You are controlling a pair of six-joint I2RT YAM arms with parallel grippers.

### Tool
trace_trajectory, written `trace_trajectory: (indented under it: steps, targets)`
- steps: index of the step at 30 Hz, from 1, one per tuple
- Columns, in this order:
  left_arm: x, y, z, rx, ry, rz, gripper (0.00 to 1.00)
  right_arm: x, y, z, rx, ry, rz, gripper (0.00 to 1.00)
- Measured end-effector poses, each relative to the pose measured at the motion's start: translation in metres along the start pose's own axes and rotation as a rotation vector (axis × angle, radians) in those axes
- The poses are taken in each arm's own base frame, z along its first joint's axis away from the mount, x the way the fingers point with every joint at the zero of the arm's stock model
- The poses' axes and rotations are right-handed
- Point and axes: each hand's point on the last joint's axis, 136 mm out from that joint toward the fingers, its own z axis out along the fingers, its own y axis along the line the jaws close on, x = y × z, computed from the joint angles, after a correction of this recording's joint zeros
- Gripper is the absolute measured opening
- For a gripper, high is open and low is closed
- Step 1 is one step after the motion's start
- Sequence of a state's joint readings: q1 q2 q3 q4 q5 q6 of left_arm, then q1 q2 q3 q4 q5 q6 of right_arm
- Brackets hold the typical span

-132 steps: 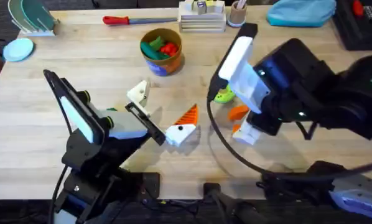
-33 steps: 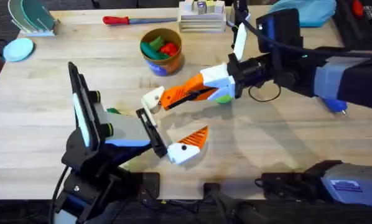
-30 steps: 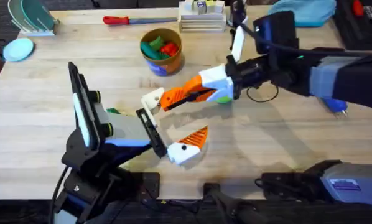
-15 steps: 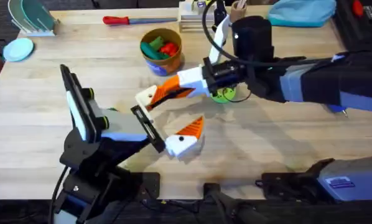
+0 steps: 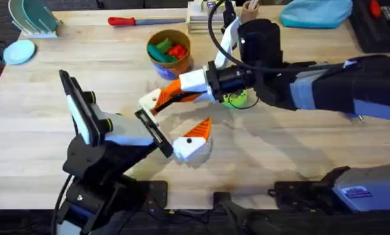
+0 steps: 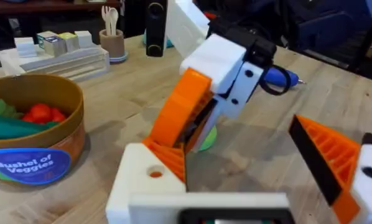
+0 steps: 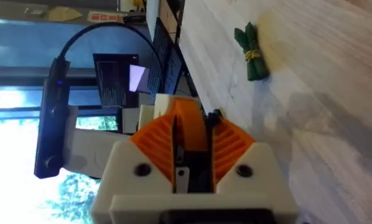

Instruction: Pick up the gripper from the table and insert it into the empty holder that is missing its gripper. Then pick up a screw, insert it into the mounting hole, and use the screwdriver to tighten it. Finally, clean up the table by picking up the vegetable and placing it into the bucket.

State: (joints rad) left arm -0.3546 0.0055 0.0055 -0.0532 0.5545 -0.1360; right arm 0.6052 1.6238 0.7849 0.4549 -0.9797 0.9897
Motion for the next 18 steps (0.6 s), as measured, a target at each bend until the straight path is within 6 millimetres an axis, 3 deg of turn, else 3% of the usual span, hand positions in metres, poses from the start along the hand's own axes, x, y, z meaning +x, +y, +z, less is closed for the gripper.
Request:
trace_trajectory:
  steps: [12, 18]
  targets:
    - [0.001, -0.010, 0.001, 0.052, 0.005, 0.018, 0.992, 0.006, 0.002, -0.001, -0.038, 0.050, 0.009, 0.489]
    - [0.002, -0.014, 0.000, 0.074, 0.009, 0.022, 0.992, 0.001, 0.007, -0.006, -0.064, 0.044, -0.011, 0.535]
